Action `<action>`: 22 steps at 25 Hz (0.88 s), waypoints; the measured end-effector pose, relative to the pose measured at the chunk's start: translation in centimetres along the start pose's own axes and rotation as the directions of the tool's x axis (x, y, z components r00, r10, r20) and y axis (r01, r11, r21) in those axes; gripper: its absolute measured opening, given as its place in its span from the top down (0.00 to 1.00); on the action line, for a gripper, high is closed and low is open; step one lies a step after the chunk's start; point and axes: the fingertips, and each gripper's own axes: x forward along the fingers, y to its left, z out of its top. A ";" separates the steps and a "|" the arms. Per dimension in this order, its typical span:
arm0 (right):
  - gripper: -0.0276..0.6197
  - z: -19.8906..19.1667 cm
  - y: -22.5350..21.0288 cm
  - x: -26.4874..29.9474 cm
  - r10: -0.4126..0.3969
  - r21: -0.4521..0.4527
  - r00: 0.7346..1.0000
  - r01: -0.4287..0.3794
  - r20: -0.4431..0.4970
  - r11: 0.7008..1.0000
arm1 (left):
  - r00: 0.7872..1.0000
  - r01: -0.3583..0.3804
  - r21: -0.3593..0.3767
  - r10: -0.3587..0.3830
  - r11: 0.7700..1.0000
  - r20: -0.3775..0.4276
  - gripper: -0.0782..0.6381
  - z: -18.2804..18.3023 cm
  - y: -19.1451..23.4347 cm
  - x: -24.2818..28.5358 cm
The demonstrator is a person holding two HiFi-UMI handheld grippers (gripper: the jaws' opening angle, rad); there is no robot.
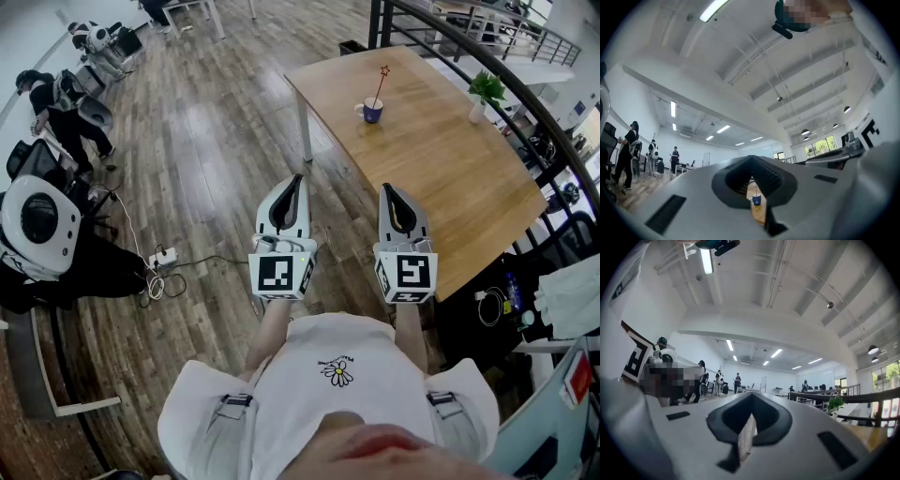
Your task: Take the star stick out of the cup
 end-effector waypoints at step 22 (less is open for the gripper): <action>0.95 -2.3 -1.6 0.4 0.037 0.097 0.999 -0.037 0.006 0.995 | 0.998 -0.025 -0.020 0.024 0.999 -0.054 0.87 -2.9 -0.6 1.1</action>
